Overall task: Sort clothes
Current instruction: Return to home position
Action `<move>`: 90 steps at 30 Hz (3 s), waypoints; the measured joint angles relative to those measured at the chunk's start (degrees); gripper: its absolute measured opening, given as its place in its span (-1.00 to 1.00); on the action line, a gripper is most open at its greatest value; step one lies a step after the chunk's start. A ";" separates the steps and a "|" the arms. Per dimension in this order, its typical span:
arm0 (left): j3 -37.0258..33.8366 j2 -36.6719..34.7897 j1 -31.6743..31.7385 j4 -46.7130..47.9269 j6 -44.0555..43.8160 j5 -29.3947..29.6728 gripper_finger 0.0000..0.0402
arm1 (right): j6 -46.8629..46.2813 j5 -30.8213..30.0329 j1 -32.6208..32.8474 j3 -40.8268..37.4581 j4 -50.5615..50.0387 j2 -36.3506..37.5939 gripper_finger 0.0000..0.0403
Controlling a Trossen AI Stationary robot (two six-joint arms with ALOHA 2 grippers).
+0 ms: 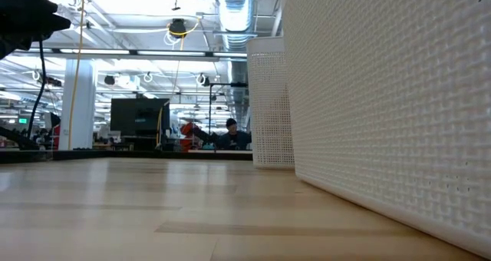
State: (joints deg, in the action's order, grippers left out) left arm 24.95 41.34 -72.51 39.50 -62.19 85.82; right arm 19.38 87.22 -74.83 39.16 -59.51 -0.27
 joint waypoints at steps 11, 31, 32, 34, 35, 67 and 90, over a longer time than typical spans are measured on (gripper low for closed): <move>0.00 0.00 0.01 0.14 1.11 -0.17 -0.16 | 4.72 -5.82 0.26 0.00 -8.59 0.02 -0.21; 0.00 0.00 0.02 1.08 1.14 -3.80 -0.16 | -11.10 -60.91 -4.09 14.64 -15.70 0.01 -0.21; 0.00 0.00 0.02 1.08 1.27 -4.09 -0.16 | -11.71 -63.74 -4.08 15.34 -18.46 0.01 -0.21; 0.00 0.02 0.02 1.10 1.78 -4.35 -0.16 | -12.02 -67.25 -4.09 15.56 -24.34 0.00 -0.21; 0.00 0.00 0.02 1.10 2.16 -4.34 -0.16 | -11.54 -68.13 -4.09 15.29 -27.26 0.01 -0.21; 0.00 0.00 0.02 1.12 2.45 -4.39 -0.16 | -19.73 -35.96 -9.27 -4.83 -12.96 0.02 -0.21; 0.00 0.01 0.02 2.22 3.25 -3.49 -0.16 | -37.16 -50.34 -8.92 -14.77 41.00 0.00 -0.21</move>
State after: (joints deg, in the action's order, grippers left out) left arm 24.95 41.36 -72.49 41.71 -58.94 82.33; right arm -17.78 36.88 -83.74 24.39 -18.51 -0.27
